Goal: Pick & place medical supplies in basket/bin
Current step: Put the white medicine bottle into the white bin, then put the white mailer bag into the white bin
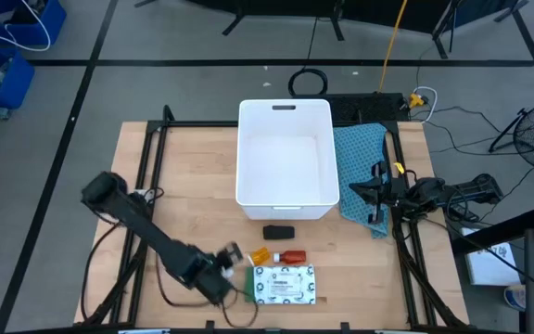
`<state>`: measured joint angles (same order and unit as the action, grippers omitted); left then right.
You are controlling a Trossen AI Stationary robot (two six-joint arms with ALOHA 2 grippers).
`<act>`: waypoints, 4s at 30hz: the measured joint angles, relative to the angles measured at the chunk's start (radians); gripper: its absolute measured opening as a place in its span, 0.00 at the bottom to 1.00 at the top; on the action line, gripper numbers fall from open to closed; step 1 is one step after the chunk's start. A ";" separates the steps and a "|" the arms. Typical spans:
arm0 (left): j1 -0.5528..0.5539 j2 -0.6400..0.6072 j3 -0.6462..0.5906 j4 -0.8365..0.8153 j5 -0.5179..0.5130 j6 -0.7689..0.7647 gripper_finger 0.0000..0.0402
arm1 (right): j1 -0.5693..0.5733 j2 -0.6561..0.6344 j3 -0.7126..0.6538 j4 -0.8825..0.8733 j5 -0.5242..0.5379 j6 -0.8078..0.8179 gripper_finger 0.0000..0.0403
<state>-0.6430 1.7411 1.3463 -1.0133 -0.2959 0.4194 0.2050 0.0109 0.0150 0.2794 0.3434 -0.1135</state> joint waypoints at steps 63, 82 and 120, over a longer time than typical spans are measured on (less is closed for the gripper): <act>0.986 0.503 0.551 0.465 0.475 -0.283 0.42 | 0.000 0.000 0.000 0.000 -0.004 -0.301 0.00; 0.986 0.609 0.552 0.439 0.481 -0.259 0.48 | 0.000 0.000 0.000 0.000 -0.004 -0.292 0.00; 0.950 -0.713 -0.285 0.562 0.491 -0.254 0.03 | 0.000 0.000 0.000 0.008 -0.003 -0.293 0.00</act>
<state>0.3069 1.0276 1.0611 -0.4509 0.1953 0.1651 0.2047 0.0109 0.0147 0.2874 0.3408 -0.4068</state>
